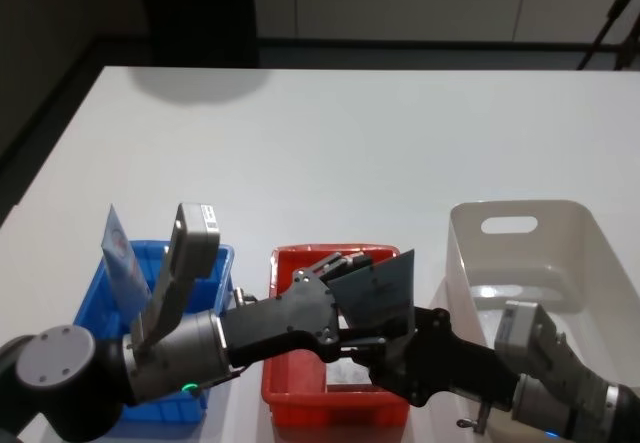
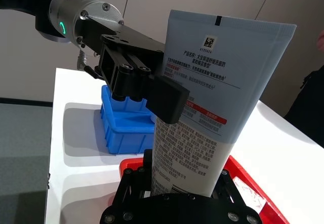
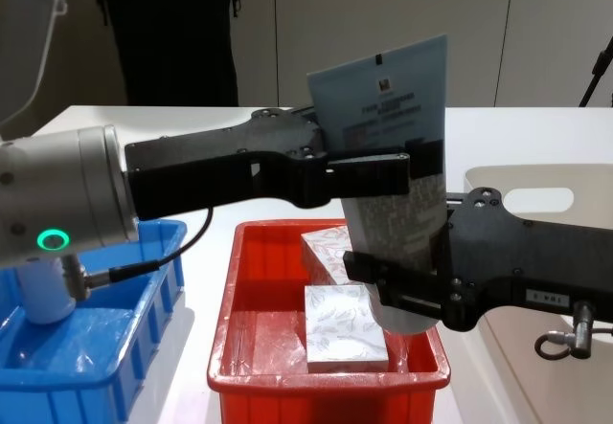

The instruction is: Bimanual collaborative sorting of washing and personal care products

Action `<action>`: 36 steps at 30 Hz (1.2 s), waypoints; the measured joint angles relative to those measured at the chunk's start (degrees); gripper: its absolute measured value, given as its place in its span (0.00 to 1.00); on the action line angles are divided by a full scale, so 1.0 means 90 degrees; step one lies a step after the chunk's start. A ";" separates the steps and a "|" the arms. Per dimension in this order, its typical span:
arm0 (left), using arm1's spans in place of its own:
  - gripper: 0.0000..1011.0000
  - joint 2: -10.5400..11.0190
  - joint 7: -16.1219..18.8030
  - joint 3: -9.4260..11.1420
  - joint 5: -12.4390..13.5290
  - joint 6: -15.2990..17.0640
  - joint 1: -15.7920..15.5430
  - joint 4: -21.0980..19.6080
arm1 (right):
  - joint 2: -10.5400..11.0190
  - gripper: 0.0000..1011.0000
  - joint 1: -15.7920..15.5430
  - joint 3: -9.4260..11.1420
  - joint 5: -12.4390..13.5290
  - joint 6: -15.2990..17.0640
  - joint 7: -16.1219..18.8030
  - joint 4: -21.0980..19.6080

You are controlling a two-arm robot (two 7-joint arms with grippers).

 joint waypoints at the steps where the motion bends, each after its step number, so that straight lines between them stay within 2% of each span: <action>1: 0.99 0.0000 0.0000 0.0000 0.0000 0.0000 0.0000 0.0000 | 0.0001 0.49 0.0001 0.0000 0.0001 -0.0004 0.0003 0.0000; 12: 0.99 0.0000 0.0000 0.0000 0.0000 0.0000 0.0000 0.0000 | 0.0067 0.49 -0.0007 0.0038 0.0059 -0.0079 0.0074 0.0017; 22: 0.99 0.0000 0.0000 0.0000 0.0000 0.0000 0.0000 0.0000 | 0.0138 0.49 -0.0065 0.0162 0.0120 -0.0076 0.0019 -0.0031; 36: 0.99 0.0000 0.0000 0.0000 0.0000 0.0000 0.0000 0.0001 | 0.0203 0.49 -0.0178 0.0601 0.0297 -0.0010 -0.0259 -0.0114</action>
